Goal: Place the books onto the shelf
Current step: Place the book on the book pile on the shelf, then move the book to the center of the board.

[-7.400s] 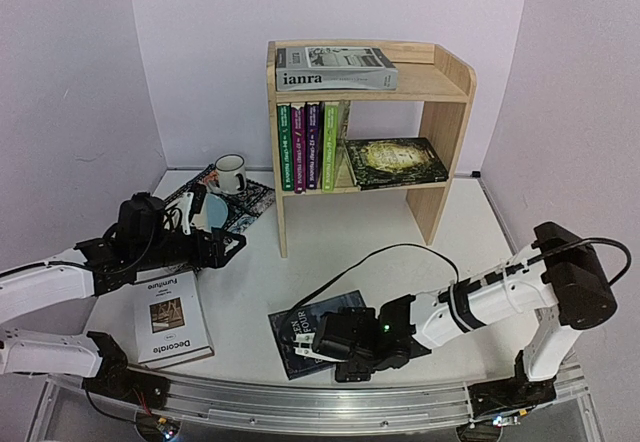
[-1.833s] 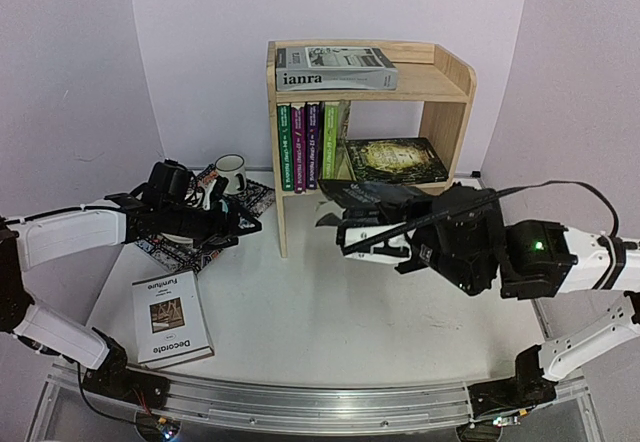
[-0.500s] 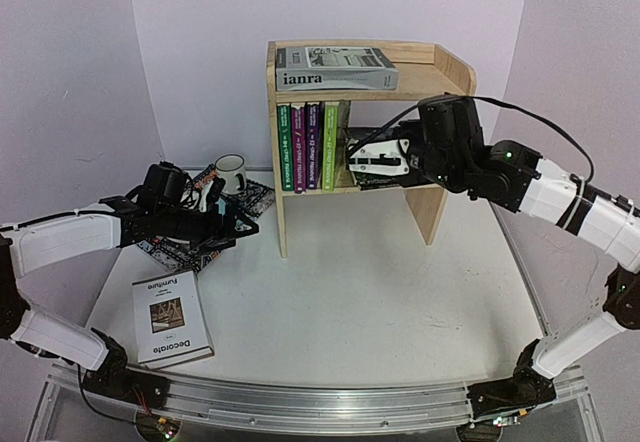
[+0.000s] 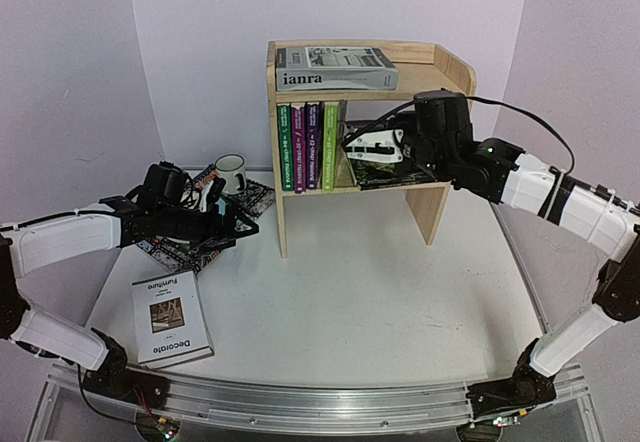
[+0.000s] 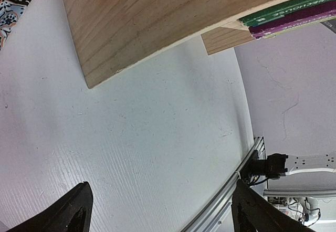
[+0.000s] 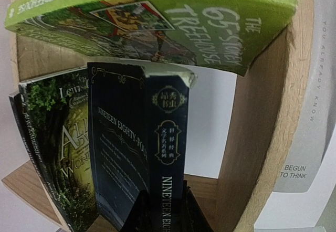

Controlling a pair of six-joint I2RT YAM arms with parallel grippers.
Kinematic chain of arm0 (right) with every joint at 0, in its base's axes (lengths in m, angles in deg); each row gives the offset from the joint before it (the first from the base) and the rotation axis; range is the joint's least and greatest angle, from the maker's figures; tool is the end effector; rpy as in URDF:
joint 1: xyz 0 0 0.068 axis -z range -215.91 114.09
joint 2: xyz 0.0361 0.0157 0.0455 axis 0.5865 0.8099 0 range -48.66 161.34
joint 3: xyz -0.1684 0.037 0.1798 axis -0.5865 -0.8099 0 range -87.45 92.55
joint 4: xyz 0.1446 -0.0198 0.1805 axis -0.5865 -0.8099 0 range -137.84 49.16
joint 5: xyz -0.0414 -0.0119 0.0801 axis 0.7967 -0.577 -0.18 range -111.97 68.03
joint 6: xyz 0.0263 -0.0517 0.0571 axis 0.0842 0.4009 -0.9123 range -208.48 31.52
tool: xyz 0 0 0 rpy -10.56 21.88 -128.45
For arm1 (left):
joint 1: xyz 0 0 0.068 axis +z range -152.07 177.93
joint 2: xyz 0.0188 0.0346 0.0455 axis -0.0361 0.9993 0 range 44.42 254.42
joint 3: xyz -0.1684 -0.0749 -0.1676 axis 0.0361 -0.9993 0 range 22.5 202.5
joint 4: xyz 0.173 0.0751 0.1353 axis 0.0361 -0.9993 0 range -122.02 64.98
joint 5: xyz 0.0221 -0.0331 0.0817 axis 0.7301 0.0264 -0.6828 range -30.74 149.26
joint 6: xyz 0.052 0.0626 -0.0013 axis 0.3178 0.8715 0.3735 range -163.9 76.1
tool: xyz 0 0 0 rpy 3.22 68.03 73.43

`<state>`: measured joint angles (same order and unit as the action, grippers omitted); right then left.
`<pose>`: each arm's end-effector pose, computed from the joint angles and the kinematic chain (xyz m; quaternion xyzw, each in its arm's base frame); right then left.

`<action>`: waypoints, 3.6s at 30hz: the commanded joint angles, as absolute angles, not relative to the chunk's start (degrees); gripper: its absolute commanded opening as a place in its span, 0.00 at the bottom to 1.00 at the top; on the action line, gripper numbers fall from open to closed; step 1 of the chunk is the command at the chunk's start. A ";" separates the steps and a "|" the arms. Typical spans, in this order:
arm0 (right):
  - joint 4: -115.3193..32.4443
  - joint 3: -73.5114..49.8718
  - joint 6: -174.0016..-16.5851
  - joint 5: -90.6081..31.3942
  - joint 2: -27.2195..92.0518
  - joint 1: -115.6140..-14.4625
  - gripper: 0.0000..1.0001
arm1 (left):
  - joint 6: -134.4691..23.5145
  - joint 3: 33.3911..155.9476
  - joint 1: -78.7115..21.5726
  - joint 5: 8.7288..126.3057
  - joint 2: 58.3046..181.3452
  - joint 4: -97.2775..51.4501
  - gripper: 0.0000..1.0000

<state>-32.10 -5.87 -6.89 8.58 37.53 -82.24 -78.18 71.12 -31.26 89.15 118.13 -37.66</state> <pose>0.2720 0.2328 0.4048 -0.5057 0.4618 -0.3849 0.6188 0.2260 -0.1665 0.2244 0.0750 0.8716 -0.4208 0.2401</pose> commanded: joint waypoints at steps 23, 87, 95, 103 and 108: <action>-23.71 -16.11 -7.27 5.51 32.28 -79.46 0.00 | -76.81 73.57 -30.99 91.12 120.35 -37.20 0.93; -42.56 -18.77 -30.25 -1.33 28.95 -84.81 0.98 | -76.13 73.15 -29.87 86.33 120.60 -38.86 0.94; -42.61 -22.74 -48.12 0.37 29.93 -99.12 0.98 | -75.74 74.74 -22.29 78.57 117.58 -47.22 0.95; -36.26 -25.38 -58.90 -1.15 38.16 -107.70 0.98 | -87.22 72.57 -20.91 56.48 112.24 -58.94 0.96; -30.28 -27.16 -65.22 -4.01 41.77 -108.30 0.98 | -97.74 70.89 -19.78 44.09 107.08 -68.73 0.95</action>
<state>-35.88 -25.82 -57.23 -2.19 39.77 -108.21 -88.61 71.73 -21.02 57.65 111.49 -59.51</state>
